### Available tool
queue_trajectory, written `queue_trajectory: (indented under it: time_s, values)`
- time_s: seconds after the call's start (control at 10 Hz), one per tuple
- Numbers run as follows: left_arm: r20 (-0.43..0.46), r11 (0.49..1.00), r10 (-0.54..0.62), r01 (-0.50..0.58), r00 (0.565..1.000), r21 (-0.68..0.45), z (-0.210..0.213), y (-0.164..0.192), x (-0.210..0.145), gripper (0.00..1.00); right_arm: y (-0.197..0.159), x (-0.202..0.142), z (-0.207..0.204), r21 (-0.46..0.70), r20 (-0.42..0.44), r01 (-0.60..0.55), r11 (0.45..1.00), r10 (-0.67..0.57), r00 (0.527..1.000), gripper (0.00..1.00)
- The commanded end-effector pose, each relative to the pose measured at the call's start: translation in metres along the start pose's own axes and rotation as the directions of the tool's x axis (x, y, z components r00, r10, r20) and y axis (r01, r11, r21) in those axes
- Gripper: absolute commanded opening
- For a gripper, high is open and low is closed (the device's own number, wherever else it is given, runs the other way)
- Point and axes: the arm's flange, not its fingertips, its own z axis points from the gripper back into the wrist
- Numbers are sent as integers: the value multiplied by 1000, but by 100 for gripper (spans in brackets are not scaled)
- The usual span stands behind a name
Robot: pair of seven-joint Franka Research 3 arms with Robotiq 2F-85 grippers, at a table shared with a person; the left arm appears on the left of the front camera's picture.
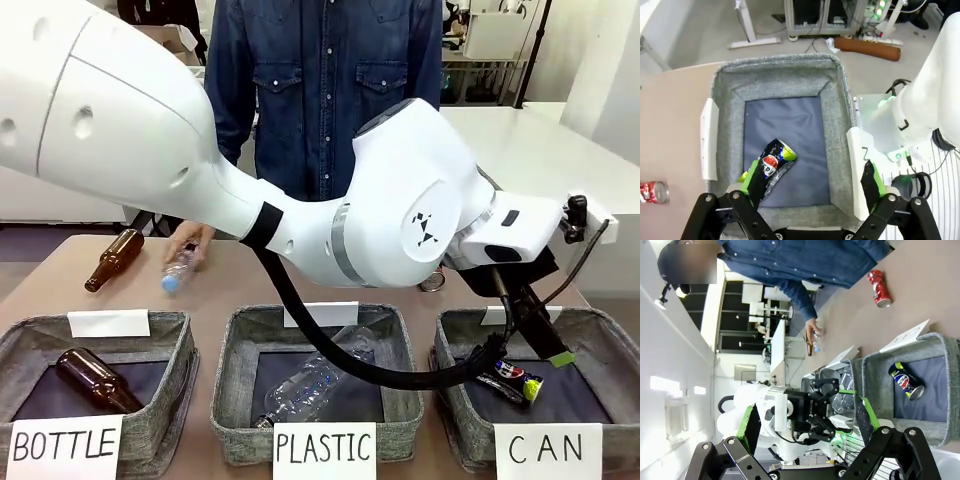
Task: Sort the can waste into the basket.
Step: Pick up the can waste from the table and place it in the right Fabric basket.
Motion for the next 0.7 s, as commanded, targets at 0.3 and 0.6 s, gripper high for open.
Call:
queue_trajectory:
  time_s: [0.3, 0.6]
  values:
    - [-27, 979, 197, -198, 980, -51, 139, -70, -23, 100, 0, 3, -8, 4, -19, 14, 1000, -13, 1000, 100]
    - [94, 904, 375, -387, 922, 185, 291, -127, -73, 100, 9, 0, -43, -48, -81, 32, 998, -35, 996, 100]
